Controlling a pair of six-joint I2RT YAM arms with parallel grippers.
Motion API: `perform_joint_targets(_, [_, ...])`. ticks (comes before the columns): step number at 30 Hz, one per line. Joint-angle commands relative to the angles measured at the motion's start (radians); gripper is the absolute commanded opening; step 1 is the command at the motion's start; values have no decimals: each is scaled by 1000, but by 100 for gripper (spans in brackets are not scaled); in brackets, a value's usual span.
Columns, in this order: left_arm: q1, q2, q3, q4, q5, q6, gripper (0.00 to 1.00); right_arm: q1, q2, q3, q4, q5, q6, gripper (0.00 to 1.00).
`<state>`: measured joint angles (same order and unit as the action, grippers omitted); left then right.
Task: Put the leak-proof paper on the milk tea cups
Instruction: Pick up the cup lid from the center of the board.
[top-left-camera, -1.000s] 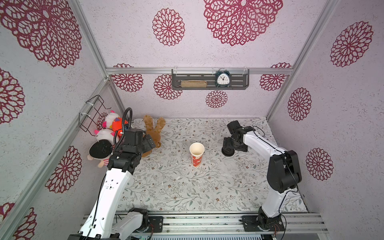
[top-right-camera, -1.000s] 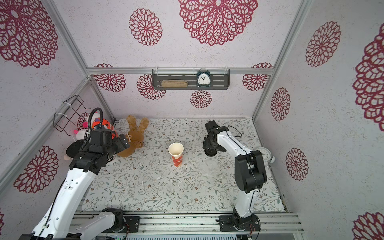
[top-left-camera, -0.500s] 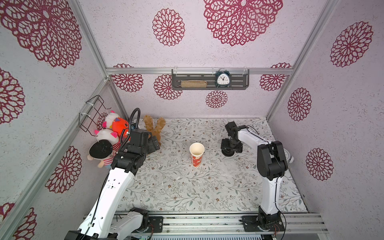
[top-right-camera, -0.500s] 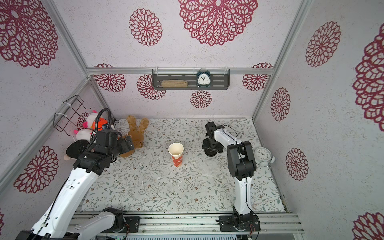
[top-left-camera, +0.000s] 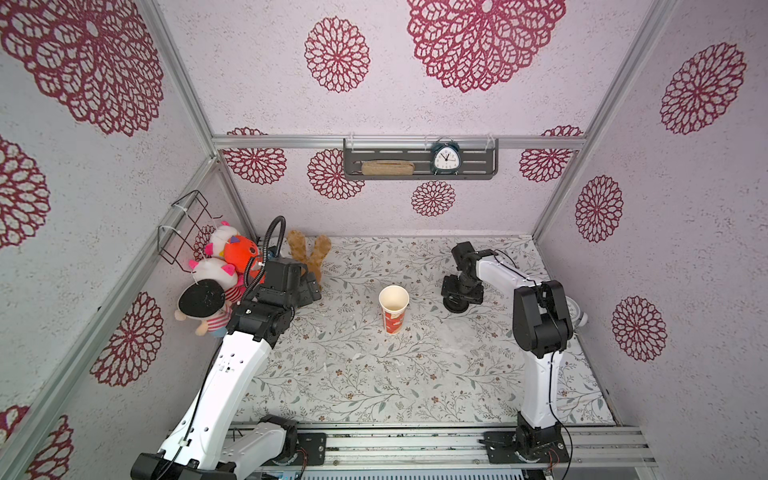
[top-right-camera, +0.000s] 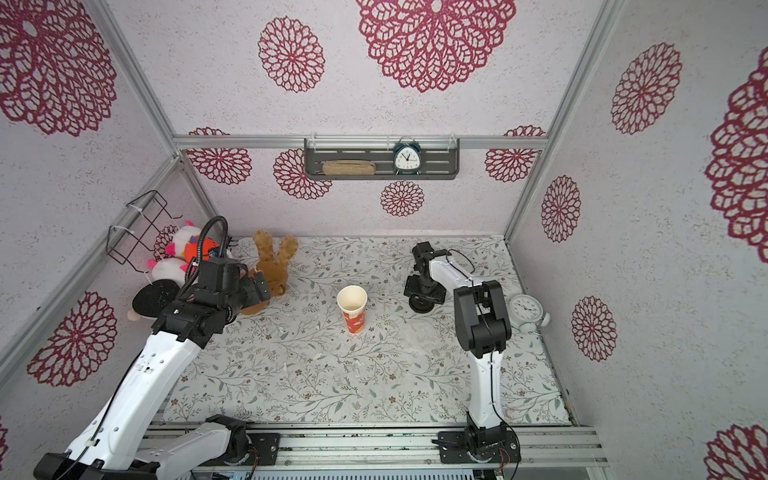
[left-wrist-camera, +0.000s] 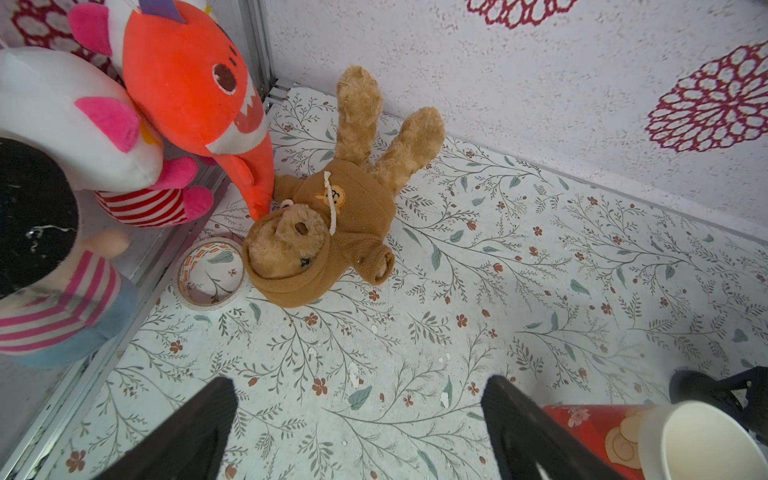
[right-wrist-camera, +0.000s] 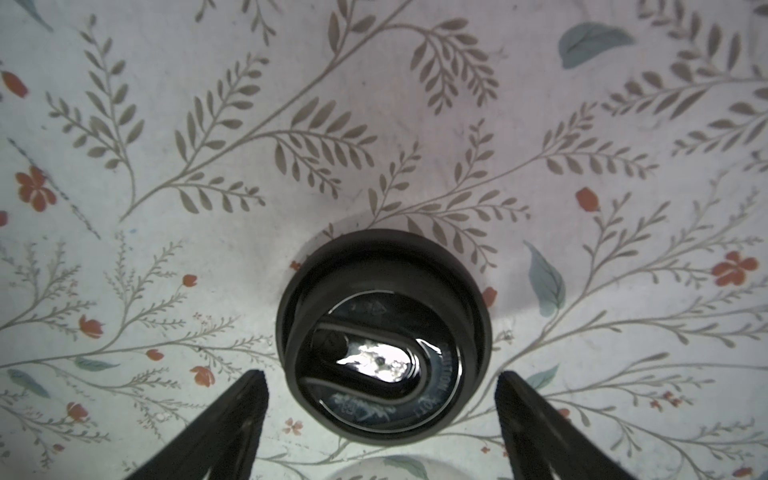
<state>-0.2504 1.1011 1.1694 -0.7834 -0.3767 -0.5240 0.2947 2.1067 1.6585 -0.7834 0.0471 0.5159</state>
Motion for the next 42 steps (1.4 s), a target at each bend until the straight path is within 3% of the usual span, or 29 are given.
perform_joint_targets(1, [-9, 4, 6, 1, -17, 2, 97, 4, 14, 43, -16, -4, -11, 89])
perform_joint_targets(31, [-16, 22, 21, -4, -14, 7, 97, 14, 67, 49, -31, 27, -10, 83])
perform_joint_targets(42, [-18, 17, 23, -9, -5, 5, 97, 22, 34, 43, -48, 22, -32, 68])
